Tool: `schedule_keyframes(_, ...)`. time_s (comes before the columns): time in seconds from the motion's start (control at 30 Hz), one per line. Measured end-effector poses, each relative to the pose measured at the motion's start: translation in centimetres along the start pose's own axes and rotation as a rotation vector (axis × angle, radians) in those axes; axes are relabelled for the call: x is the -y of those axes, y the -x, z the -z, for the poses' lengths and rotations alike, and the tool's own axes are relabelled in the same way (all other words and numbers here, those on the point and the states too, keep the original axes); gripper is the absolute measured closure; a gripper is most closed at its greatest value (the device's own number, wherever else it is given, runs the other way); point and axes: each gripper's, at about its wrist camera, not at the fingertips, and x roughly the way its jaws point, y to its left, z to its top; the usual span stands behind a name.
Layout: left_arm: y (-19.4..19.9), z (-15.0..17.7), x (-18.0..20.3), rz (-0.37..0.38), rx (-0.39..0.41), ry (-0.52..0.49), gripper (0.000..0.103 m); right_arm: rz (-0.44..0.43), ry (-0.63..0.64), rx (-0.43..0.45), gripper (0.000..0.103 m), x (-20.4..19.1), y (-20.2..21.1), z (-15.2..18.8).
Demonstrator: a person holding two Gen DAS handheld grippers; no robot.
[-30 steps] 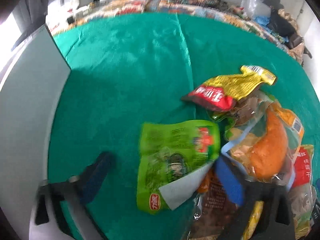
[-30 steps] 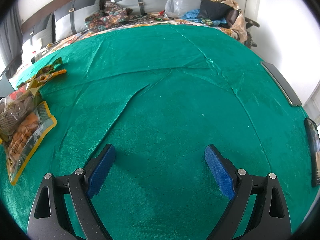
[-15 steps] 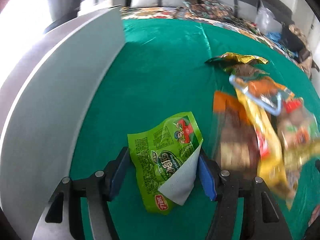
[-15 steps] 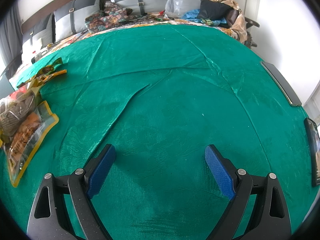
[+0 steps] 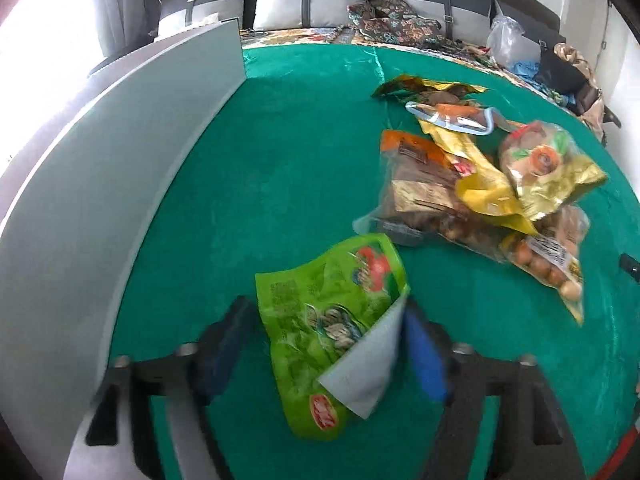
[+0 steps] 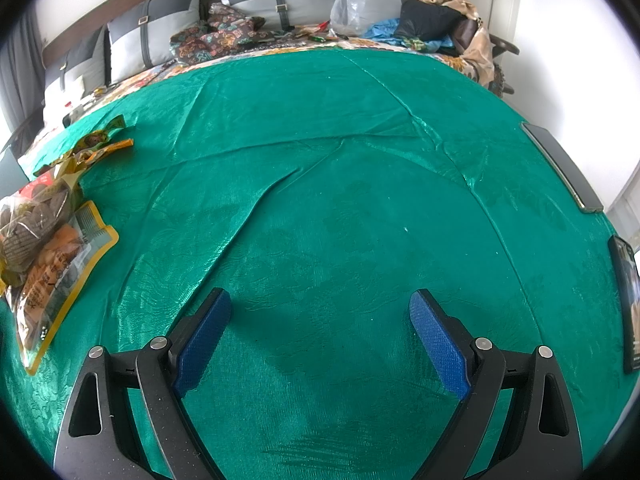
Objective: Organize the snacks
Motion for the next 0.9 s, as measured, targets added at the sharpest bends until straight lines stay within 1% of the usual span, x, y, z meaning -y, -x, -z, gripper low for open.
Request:
schedule_keyframes(0.03,-0.2,0.0,-0.5,-0.001,0.005,0.015,0.01,0.0,0.0,0.0,0.01,0.1,0.0,0.0)
schedule_keyframes(0.1,-0.6,0.0,-1.3,-0.008,0.02,0.03,0.002,0.0,0.0,0.0,0.01,0.0,0.0,0.0)
schedule_keyframes(0.13,-0.7,0.0,-1.6,-0.006,0.024,0.035,0.001,0.0,0.0,0.0,0.01,0.1,0.0,0.0)
schedule_keyframes(0.9,-0.6,0.4,-1.5,-0.01,0.039,0.039,0.0,-0.002,0.003,-0.001,0.008,0.0,0.0,-0.1)
